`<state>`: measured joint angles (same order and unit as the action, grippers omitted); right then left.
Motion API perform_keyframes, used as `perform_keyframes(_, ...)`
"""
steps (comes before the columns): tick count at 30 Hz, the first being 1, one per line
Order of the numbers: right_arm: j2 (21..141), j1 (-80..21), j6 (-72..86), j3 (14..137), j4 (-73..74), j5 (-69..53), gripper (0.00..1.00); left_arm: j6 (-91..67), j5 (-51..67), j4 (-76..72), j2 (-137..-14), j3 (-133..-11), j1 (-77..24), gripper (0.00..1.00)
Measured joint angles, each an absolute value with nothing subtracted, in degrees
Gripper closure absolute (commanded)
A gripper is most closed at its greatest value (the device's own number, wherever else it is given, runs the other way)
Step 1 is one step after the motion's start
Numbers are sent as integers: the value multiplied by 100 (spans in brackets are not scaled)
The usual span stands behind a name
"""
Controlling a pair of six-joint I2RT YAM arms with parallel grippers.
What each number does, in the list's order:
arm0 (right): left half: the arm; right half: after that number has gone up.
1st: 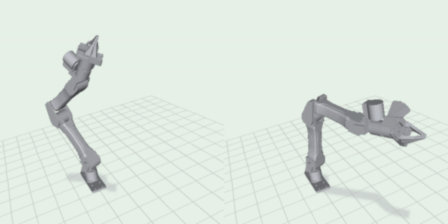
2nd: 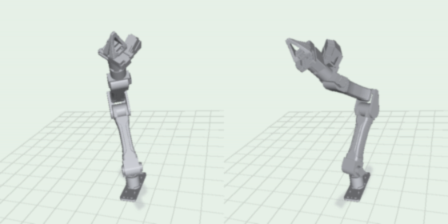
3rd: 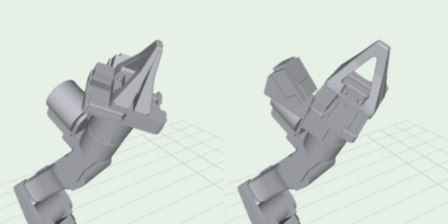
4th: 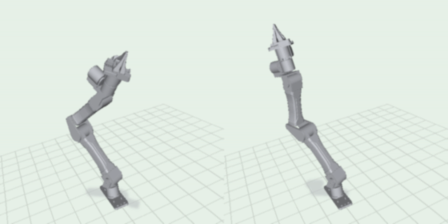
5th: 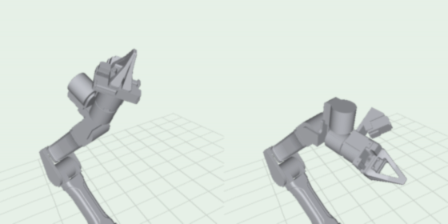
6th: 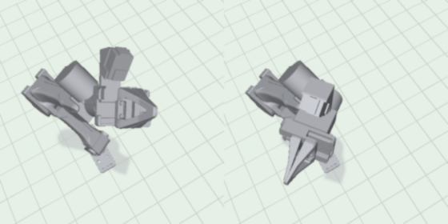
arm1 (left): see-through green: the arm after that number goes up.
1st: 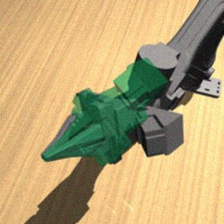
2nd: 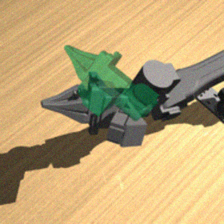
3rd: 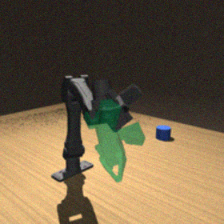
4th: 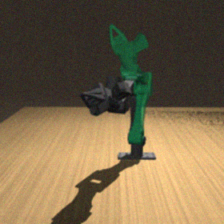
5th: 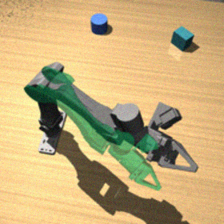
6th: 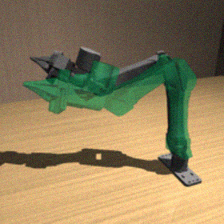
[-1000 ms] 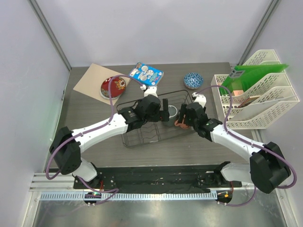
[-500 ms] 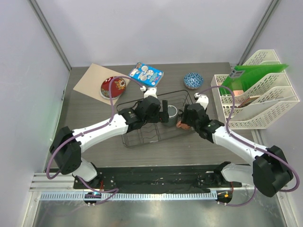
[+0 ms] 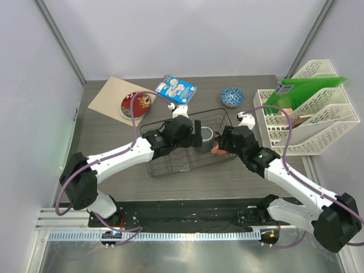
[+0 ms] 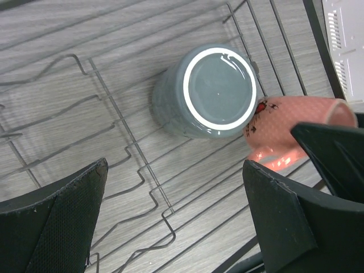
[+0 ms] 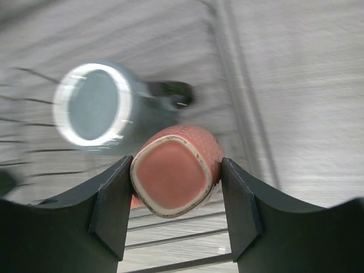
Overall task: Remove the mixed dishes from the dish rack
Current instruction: Pick up the cup from the dish rack, then place the cup at the center of the board.
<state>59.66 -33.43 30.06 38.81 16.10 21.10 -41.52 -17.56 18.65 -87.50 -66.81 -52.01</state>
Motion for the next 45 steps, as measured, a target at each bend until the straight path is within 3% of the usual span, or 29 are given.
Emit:
perform_keyframes(5,5533,-3343,3059,3863,1068,1529,99,-4060,-1925,1831,-8466,-6606,-5166,0)
perform_keyframes(12,5415,-3343,3398,4010,661,1035,99,-4053,-1997,1310,-7050,-5966,-4906,0)
perform_keyframes(24,4995,-3321,3979,4447,228,534,99,-4141,-1555,283,-6276,-5317,-4755,0)
perform_keyframes(32,5245,-2593,5616,3326,-2150,-880,99,-4700,-423,-2119,-5315,-3315,-4567,0)
perform_keyframes(40,6912,-2265,7806,2622,-5334,-1772,99,-4971,340,-3566,-5247,-3024,-4348,0)
perform_keyframes(45,7703,-2351,8788,2622,-6451,-2018,99,-4692,648,-3730,-5332,-3120,-4348,0)
